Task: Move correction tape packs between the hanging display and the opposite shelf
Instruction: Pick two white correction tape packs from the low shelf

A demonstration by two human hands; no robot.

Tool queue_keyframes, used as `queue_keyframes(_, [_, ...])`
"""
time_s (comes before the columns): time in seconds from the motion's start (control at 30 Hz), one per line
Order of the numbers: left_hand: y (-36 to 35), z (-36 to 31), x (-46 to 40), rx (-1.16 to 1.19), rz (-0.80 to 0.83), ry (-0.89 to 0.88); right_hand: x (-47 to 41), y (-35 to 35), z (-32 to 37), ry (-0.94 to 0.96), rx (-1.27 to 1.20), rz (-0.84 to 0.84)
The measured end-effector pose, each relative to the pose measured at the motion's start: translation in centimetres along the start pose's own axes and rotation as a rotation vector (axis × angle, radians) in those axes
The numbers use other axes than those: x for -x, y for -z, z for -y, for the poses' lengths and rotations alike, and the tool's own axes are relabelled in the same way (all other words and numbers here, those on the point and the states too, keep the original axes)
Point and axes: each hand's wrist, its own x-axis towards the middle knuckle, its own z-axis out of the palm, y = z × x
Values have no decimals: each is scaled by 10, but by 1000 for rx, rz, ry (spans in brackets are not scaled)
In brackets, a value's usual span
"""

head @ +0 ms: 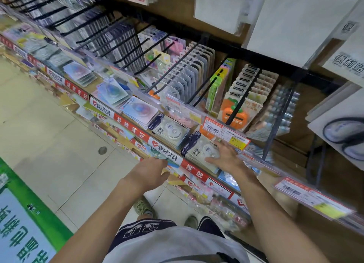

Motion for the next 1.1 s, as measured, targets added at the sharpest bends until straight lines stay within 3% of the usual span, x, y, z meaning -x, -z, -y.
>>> queue_keyframes(0.4, [-12,-7,0,69,57,-28,9,7,-19,-15,-284,22])
queue_keyframes(0.53, [-23,-19,-8,120,141,-75,15,2,-54,27,-426,-143])
queue_keyframes(0.7, [-38,-34,-35,424,261,-47,51,-8,-67,69,-566,-252])
queue_keyframes(0.8, [-48,-47,-55,794,318,88,63,-14,-87,48,-649,-284])
queue_keyframes(0.9, [-57,-65,-78,1096,258,258,76,-17,-94,65,-749,-347])
queue_keyframes(1.0, [-60,-81,-97,1232,187,472,82,-20,-98,96,-772,-394])
queue_keyframes(1.1, [-57,-92,-106,1327,268,517,85,-21,-106,84,-803,-452])
